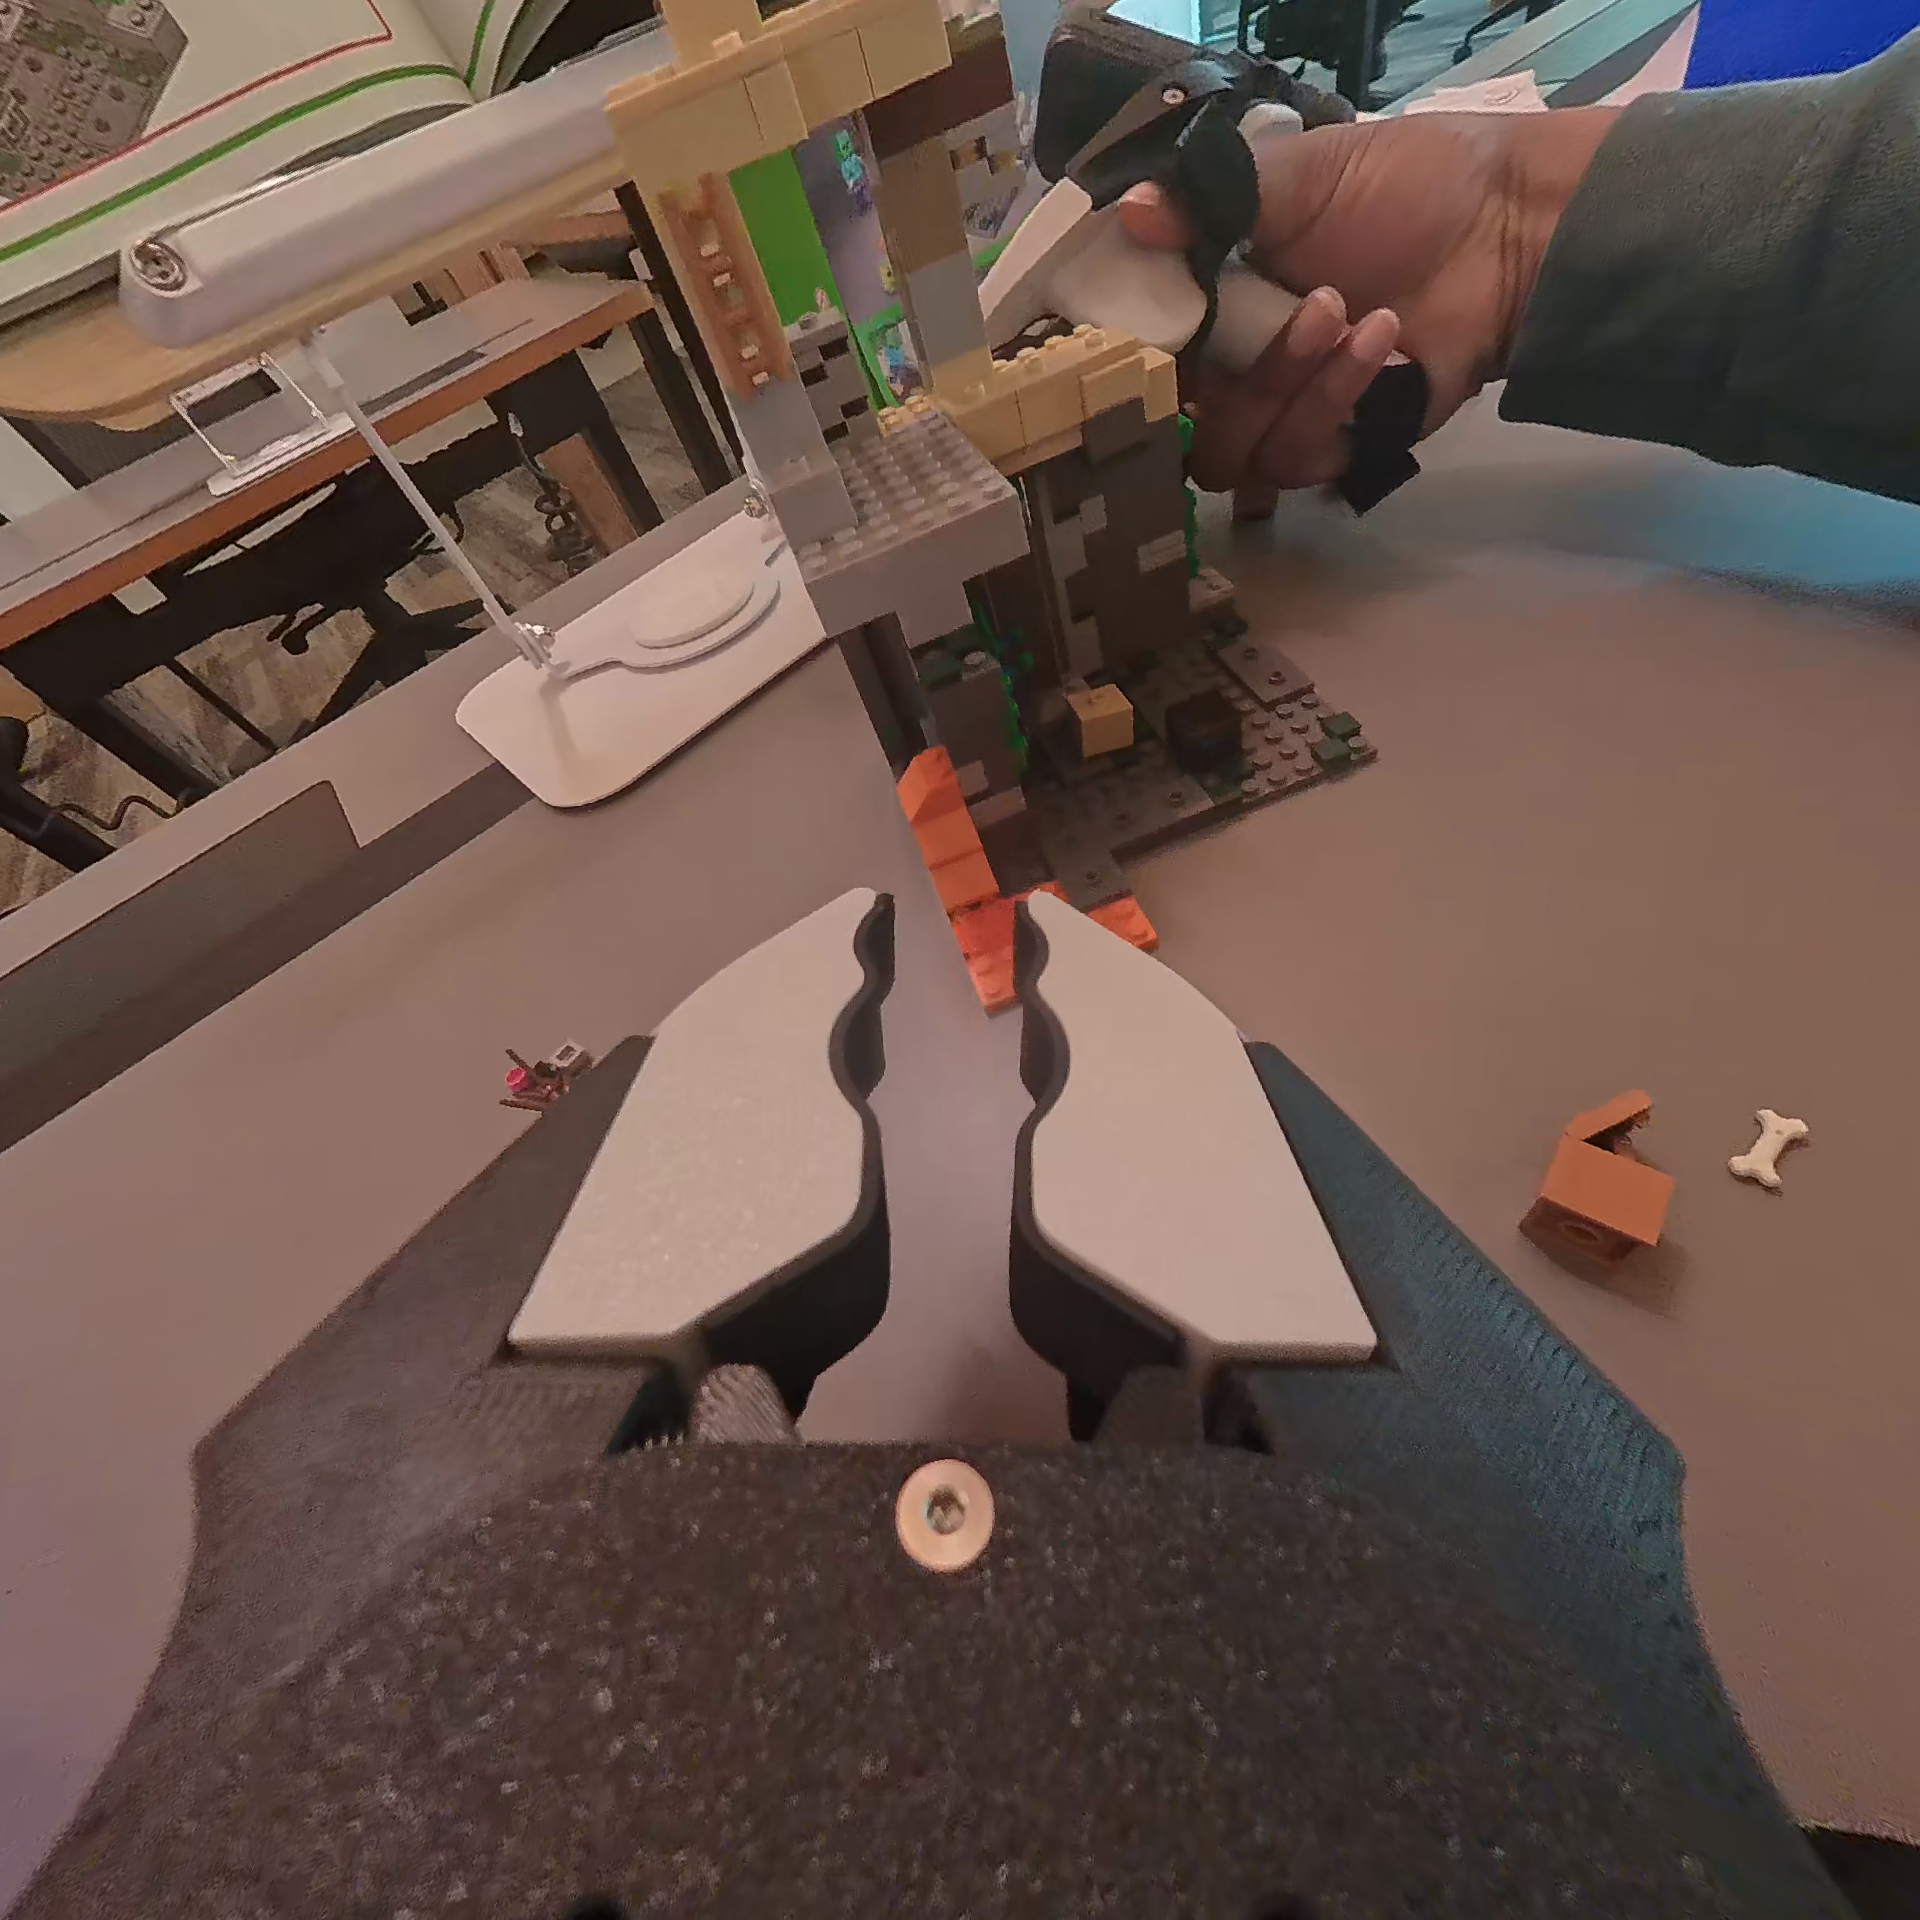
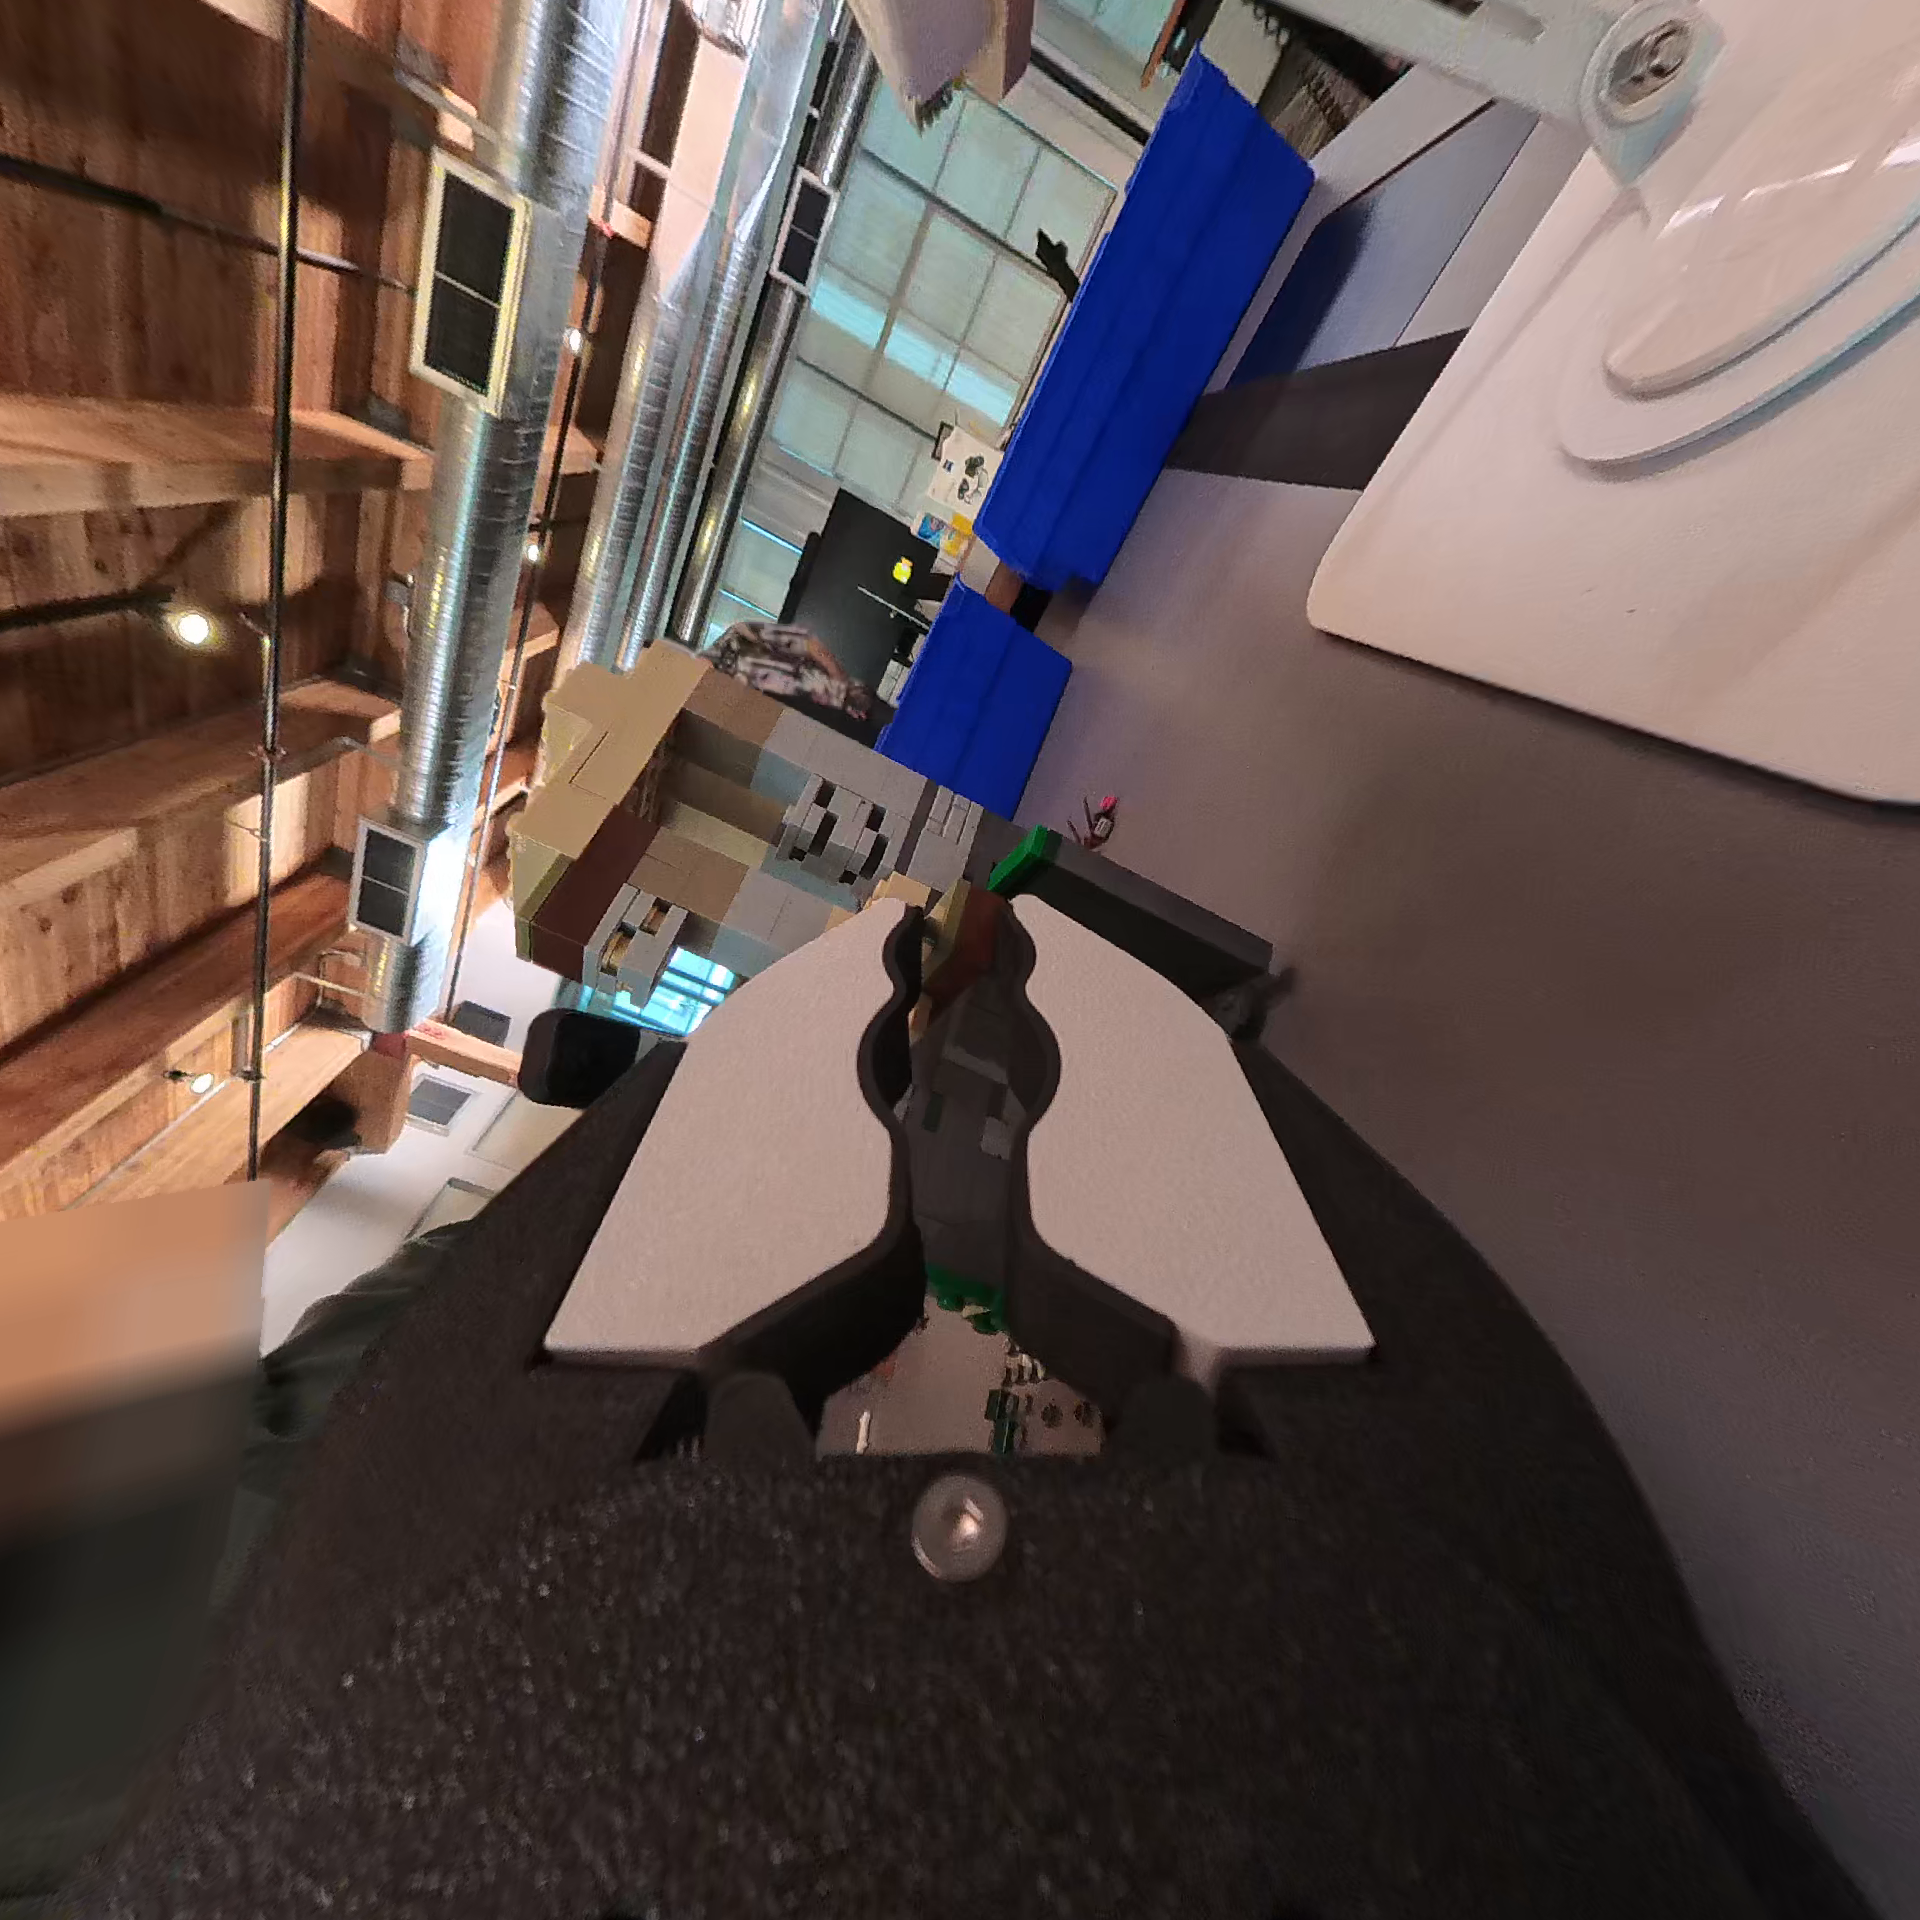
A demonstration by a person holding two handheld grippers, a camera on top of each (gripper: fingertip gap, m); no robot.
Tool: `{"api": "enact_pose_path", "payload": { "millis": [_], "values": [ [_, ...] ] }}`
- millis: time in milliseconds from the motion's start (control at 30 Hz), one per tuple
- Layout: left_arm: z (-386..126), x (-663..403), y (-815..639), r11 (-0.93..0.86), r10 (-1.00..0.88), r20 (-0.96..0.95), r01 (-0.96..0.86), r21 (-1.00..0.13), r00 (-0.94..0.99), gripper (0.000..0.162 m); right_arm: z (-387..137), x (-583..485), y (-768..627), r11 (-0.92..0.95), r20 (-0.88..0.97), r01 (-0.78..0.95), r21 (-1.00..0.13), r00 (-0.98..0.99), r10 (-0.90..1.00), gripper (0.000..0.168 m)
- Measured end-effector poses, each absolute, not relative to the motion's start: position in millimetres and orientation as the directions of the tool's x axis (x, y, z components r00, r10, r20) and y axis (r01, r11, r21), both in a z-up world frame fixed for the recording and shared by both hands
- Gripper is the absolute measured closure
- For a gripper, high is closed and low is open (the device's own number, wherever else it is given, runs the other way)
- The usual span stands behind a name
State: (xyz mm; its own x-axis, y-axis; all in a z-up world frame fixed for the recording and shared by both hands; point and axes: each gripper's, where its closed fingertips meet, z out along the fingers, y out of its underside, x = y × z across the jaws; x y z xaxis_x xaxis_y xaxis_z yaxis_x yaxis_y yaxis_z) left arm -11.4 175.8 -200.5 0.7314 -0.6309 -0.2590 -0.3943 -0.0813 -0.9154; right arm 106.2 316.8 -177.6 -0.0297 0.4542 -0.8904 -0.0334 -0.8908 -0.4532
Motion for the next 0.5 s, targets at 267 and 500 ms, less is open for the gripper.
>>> {"api": "enact_pose_path", "payload": {
  "millis": [267, 500],
  "values": [
    [-201.4, -10.1, 174.9, -0.082, -0.637, -0.259, -0.397, -0.914, 0.726, 0.141, -170.6, 116.9, 325.8, -0.878, -0.881, -0.1, -0.469, -0.024, 0.473, 0.165],
    [-200.2, -11.2, 174.1, -0.08, -0.636, -0.256, -0.392, -0.916, 0.728, 0.141, -144.0, 130.5, 301.0, -0.706, -0.706, -0.066, -0.705, 0.149, 0.692, 0.152]
  ]
}}
